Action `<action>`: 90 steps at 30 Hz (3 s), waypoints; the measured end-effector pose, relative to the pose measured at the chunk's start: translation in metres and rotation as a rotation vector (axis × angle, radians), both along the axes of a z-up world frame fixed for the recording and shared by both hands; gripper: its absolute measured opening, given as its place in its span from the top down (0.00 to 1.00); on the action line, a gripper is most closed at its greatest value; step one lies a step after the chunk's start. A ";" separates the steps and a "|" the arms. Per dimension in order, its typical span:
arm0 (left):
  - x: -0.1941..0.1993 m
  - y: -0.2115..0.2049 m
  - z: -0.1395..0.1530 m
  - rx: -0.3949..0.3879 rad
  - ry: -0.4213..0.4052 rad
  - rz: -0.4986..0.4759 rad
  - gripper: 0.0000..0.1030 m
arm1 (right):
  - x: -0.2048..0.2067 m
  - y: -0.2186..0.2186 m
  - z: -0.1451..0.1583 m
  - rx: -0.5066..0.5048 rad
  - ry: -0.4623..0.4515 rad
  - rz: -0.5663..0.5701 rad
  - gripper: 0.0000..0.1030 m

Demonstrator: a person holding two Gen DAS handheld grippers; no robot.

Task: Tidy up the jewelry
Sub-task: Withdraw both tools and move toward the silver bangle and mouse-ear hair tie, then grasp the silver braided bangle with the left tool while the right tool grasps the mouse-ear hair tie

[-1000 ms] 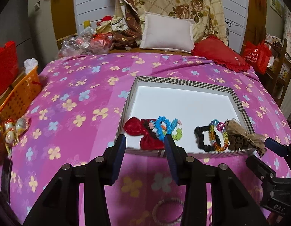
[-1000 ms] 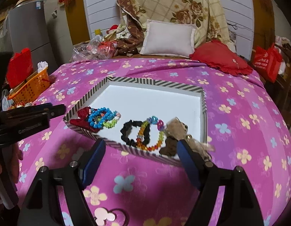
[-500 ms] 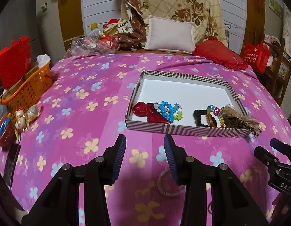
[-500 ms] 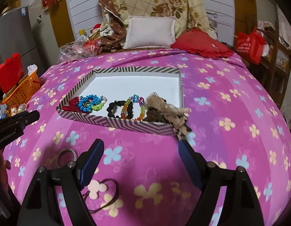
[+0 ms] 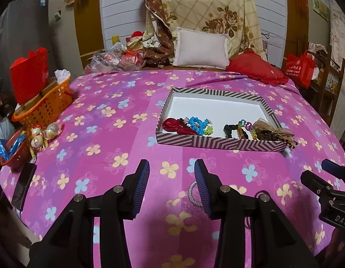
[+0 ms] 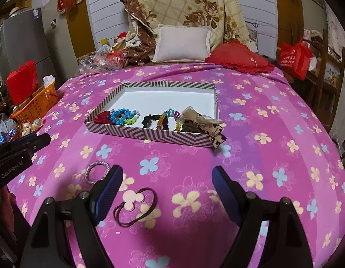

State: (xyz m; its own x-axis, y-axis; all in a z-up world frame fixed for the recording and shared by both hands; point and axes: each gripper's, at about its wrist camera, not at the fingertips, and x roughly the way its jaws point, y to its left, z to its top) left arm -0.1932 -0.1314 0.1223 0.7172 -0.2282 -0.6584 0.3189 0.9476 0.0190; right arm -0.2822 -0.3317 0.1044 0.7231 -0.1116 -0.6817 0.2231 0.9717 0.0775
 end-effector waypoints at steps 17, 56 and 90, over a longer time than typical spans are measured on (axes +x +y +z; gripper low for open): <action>-0.019 0.006 0.013 -0.004 -0.045 0.006 0.77 | -0.013 0.021 0.018 -0.057 -0.024 0.046 0.11; 0.019 0.015 -0.050 -0.031 0.198 -0.016 0.77 | 0.002 -0.001 -0.044 0.009 0.123 0.096 0.15; 0.048 -0.017 -0.088 0.001 0.311 -0.087 0.77 | 0.050 0.038 -0.092 -0.041 0.168 0.439 0.55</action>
